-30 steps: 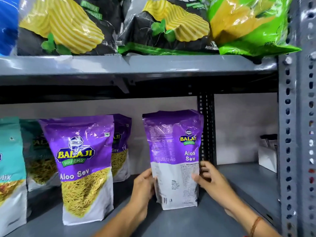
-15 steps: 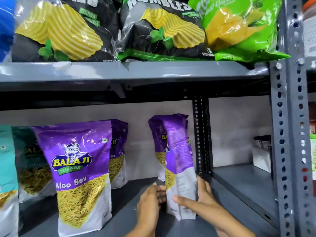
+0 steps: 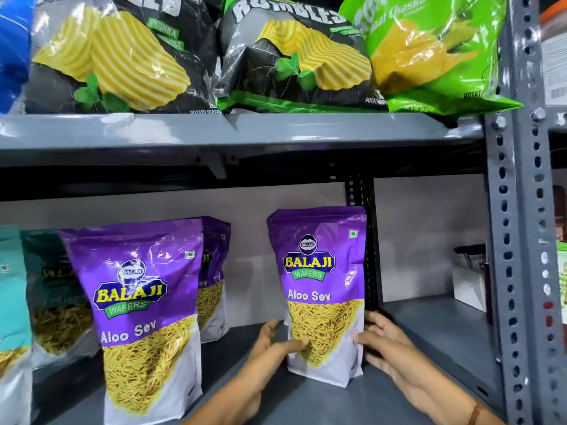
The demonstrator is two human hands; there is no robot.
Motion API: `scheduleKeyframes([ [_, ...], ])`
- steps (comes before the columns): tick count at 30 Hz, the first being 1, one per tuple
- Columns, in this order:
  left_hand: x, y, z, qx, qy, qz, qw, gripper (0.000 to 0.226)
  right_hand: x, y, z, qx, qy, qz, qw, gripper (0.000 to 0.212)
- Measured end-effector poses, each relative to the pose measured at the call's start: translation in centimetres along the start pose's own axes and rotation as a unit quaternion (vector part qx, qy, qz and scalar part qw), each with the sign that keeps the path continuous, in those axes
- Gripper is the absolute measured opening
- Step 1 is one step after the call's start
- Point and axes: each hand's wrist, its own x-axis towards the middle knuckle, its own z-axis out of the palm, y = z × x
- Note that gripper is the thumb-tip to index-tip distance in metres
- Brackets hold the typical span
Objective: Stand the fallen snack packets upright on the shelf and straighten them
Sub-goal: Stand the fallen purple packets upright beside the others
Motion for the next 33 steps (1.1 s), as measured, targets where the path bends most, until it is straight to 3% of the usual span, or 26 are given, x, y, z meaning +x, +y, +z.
scheduleKeyframes([
  [2, 0.7, -0.4, -0.5, 0.032, -0.063, 0.006, 0.997, 0.084, 0.2, 0.2, -0.3, -0.023, -0.006, -0.004, 1.000, 0.029],
  [4, 1.3, -0.8, -0.5, 0.030, -0.070, 0.013, 0.997, 0.086, 0.3, -0.1, -0.3, -0.058, -0.014, -0.014, 0.998, 0.026],
  [8, 1.7, -1.5, 0.3, 0.028, -0.013, 0.048, 0.998, 0.079, 1.6, -0.3, -0.3, -0.078, -0.016, -0.022, 0.997, 0.015],
  [10, 1.5, -1.6, 0.5, 0.062, 0.019, 0.063, 0.996, 0.068, 2.2, 0.0, -0.2, -0.095, -0.019, -0.013, 0.995, 0.018],
  [12, 1.4, -1.7, 0.4, 0.091, 0.028, 0.070, 0.993, 0.076, 2.5, 0.3, -0.4, -0.092, -0.035, 0.004, 0.995, 0.025],
  [14, 1.5, -1.8, 0.0, 0.086, 0.011, 0.067, 0.994, 0.087, 2.7, 0.7, -0.8, -0.063, -0.060, 0.019, 0.996, 0.053],
  [17, 1.5, -1.3, -0.8, 0.066, -0.057, 0.051, 0.995, 0.078, 3.1, 1.0, -1.9, -0.076, -0.123, 0.004, 0.989, 0.124],
  [18, 1.6, -1.2, -1.2, 0.070, -0.077, 0.045, 0.994, 0.081, 3.2, 1.0, -2.0, -0.082, -0.145, 0.004, 0.986, 0.129],
  [21, 2.3, -1.1, -2.1, 0.081, -0.112, 0.019, 0.990, 0.090, 3.4, 1.0, -1.4, -0.088, -0.192, 0.010, 0.977, 0.111],
  [25, 2.6, -1.4, -1.8, 0.105, -0.107, 0.009, 0.989, 0.077, 3.8, 1.2, -0.8, -0.099, -0.166, 0.001, 0.981, 0.093],
  [33, 1.0, -2.2, -0.7, 0.113, -0.074, 0.025, 0.991, 0.076, 2.7, 1.1, -1.9, -0.109, -0.176, 0.001, 0.978, 0.090],
])
